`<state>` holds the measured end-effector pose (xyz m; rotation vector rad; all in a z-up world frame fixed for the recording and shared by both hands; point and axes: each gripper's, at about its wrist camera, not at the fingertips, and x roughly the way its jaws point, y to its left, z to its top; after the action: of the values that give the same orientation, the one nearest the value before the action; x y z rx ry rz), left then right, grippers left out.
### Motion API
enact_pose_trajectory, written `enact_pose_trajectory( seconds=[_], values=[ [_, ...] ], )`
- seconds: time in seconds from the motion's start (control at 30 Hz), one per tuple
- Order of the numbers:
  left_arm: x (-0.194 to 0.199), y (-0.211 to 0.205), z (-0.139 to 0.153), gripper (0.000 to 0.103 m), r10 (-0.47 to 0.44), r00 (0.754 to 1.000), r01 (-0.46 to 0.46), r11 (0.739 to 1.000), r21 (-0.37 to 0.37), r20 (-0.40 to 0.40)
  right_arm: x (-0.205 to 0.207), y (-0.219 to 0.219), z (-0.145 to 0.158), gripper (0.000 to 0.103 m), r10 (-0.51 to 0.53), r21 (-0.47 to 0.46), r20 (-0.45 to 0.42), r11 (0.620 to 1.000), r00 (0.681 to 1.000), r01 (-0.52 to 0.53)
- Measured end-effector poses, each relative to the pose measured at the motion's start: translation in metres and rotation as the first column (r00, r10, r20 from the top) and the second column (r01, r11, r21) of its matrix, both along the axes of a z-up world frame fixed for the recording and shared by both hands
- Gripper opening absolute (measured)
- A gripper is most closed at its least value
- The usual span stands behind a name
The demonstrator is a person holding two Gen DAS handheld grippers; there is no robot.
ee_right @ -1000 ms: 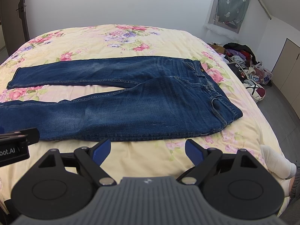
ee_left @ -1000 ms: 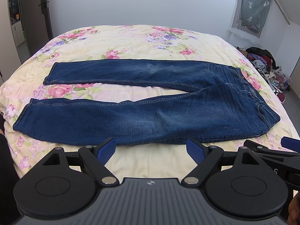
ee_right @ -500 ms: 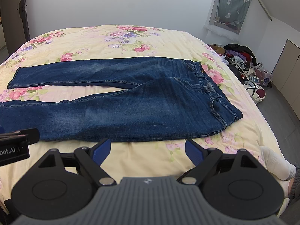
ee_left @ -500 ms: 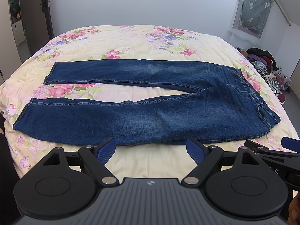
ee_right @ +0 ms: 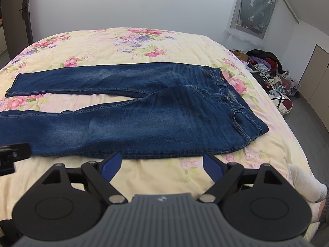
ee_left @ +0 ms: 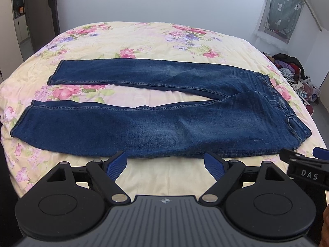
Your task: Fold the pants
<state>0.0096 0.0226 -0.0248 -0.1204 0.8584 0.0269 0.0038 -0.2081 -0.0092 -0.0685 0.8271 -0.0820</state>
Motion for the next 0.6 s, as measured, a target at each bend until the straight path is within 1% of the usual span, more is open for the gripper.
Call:
enact_pose_trajectory(
  seconds=[0.1,0.27,0.33,0.43,0.5,0.53,0.57,0.6],
  values=[
    [0.009,0.014,-0.012,0.099,0.035,0.999,-0.035,0.999,-0.003,-0.024,0.016,-0.019,-0.015,0.083,-0.003,0.009,-0.008,1.0,1.0,0.003],
    [0.026,0.038,-0.035,0.099,0.091,0.993,-0.092,0.996,-0.013,-0.073,0.043,-0.054,-0.039,0.083,-0.058,0.009,-0.026,0.998,0.998,0.058],
    [0.032,0.049,-0.045,0.099,0.115,0.989,-0.118,0.993,-0.026,-0.095,0.053,-0.069,-0.048,0.083,-0.081,-0.001,-0.032,0.997,0.996,0.081],
    [0.042,0.068,-0.06,0.099,0.164,0.977,-0.175,0.982,-0.068,-0.138,0.068,-0.092,-0.06,0.083,-0.111,0.004,-0.054,0.994,0.992,0.111],
    [0.046,0.084,-0.071,0.099,0.201,0.966,-0.224,0.966,-0.129,-0.165,0.078,-0.109,-0.066,0.082,-0.127,0.037,-0.067,0.991,0.99,0.13],
    [0.048,0.093,-0.077,0.099,0.221,0.959,-0.252,0.952,-0.174,-0.178,0.082,-0.12,-0.068,0.082,-0.135,0.069,-0.069,0.988,0.989,0.139],
    [0.049,0.102,-0.084,0.099,0.241,0.95,-0.282,0.934,-0.221,-0.197,0.085,-0.129,-0.069,0.082,-0.141,0.113,-0.063,0.983,0.988,0.147],
    [0.051,0.112,-0.093,0.099,0.264,0.938,-0.319,0.909,-0.269,-0.223,0.087,-0.139,-0.069,0.083,-0.145,0.164,-0.049,0.975,0.988,0.151]
  ],
)
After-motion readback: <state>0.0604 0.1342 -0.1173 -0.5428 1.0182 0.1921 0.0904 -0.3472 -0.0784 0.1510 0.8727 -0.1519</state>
